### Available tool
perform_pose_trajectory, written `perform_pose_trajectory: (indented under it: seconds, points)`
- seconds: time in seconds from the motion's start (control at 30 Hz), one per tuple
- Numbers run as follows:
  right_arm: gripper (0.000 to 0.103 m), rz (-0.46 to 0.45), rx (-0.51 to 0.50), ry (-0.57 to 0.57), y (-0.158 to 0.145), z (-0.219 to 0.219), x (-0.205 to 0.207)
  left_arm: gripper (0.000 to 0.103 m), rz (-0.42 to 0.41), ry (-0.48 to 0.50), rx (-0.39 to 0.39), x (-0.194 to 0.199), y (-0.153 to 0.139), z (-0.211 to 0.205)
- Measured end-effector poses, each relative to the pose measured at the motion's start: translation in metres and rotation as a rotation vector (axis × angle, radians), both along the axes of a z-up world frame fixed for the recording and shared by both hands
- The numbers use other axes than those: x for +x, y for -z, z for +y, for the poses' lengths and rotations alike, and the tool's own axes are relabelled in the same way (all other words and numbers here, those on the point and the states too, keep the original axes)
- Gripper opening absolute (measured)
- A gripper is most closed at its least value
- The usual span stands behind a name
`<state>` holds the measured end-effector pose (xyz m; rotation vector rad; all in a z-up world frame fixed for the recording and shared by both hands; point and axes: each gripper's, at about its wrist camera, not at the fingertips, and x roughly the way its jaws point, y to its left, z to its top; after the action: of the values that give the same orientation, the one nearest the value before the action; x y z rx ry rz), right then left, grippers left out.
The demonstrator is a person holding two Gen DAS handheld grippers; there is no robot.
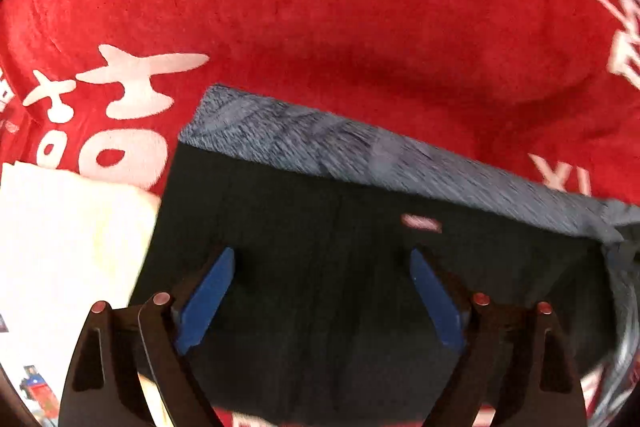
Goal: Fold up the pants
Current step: 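Lift the cuff edge with both grippers and fold it toward the waistband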
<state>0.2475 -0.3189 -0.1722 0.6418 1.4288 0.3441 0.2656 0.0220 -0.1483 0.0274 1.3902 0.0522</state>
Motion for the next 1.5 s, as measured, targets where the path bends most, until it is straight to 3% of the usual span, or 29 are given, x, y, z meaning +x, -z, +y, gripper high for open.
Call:
perform_pose_trajectory:
  seconds: [0.13, 0.3, 0.63, 0.93, 1.1, 1.3, 1.4, 1.43, 1.47, 1.5]
  points:
    - [0.063, -0.073, 0.02, 0.062, -0.036, -0.029, -0.041, 0.089, 0.019, 0.038, -0.042, -0.032, -0.029, -0.023]
    - [0.063, -0.059, -0.023, 0.129, -0.055, -0.06, -0.111, 0.089, 0.083, 0.114, -0.14, -0.086, -0.046, -0.088]
    - [0.063, 0.068, -0.16, 0.319, -0.057, -0.158, -0.261, 0.089, 0.227, 0.285, -0.34, -0.16, -0.028, -0.223]
    - [0.063, 0.136, -0.291, 0.585, -0.044, -0.199, -0.372, 0.089, 0.232, 0.426, -0.391, -0.171, -0.01, -0.287]
    - [0.063, 0.134, -0.338, 0.65, -0.028, -0.208, -0.401, 0.089, 0.227, 0.478, -0.382, -0.175, -0.004, -0.303]
    - [0.062, 0.072, -0.255, 0.603, -0.019, -0.214, -0.4, 0.089, 0.219, 0.484, -0.388, -0.174, 0.006, -0.318]
    - [0.054, 0.028, -0.186, 0.548, -0.016, -0.217, -0.391, 0.089, 0.23, 0.449, -0.423, -0.174, 0.01, -0.319]
    - [0.046, 0.028, -0.163, 0.522, -0.013, -0.219, -0.387, 0.089, 0.226, 0.439, -0.432, -0.174, 0.011, -0.32]
    - [0.02, 0.04, -0.137, 0.5, -0.009, -0.222, -0.383, 0.088, 0.222, 0.431, -0.438, -0.175, 0.011, -0.321]
    - [0.007, 0.067, -0.101, 0.48, -0.003, -0.224, -0.379, 0.086, 0.219, 0.42, -0.448, -0.174, 0.011, -0.321]
